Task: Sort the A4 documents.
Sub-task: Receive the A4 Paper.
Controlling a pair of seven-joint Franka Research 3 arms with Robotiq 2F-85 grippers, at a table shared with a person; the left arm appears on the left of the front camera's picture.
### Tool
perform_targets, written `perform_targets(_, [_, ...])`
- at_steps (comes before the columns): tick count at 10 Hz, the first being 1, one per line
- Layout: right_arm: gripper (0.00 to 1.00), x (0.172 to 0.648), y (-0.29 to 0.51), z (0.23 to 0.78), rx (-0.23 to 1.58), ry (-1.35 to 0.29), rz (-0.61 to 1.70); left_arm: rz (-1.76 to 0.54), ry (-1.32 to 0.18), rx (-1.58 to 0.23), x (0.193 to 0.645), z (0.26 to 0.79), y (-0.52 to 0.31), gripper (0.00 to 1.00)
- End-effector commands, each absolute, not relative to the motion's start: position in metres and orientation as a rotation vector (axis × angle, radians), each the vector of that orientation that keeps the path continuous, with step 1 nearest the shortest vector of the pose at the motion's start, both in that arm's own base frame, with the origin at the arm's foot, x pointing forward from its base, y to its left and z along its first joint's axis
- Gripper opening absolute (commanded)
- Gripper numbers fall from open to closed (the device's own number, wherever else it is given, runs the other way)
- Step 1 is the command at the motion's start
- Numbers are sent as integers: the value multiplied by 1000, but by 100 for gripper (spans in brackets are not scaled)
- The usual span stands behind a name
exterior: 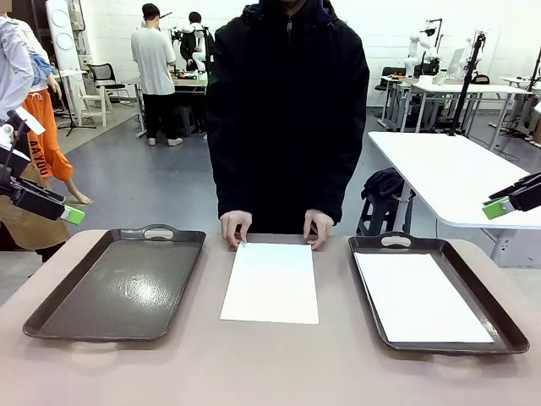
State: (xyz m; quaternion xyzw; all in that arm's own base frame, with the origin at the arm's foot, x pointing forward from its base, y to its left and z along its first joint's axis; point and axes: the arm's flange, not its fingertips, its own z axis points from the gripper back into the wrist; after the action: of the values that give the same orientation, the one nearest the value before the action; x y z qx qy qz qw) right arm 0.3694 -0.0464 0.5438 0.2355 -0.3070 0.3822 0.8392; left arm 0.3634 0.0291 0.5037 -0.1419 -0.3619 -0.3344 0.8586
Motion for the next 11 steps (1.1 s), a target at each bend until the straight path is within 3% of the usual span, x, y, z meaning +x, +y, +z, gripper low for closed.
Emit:
perform_targets(1, [100,370,-46,544,496,-650,811,-722,-764,-307,365,501,32,100])
perform_targets(11, [100,370,-46,544,496,-650,811,-722,-764,-307,365,501,32,100])
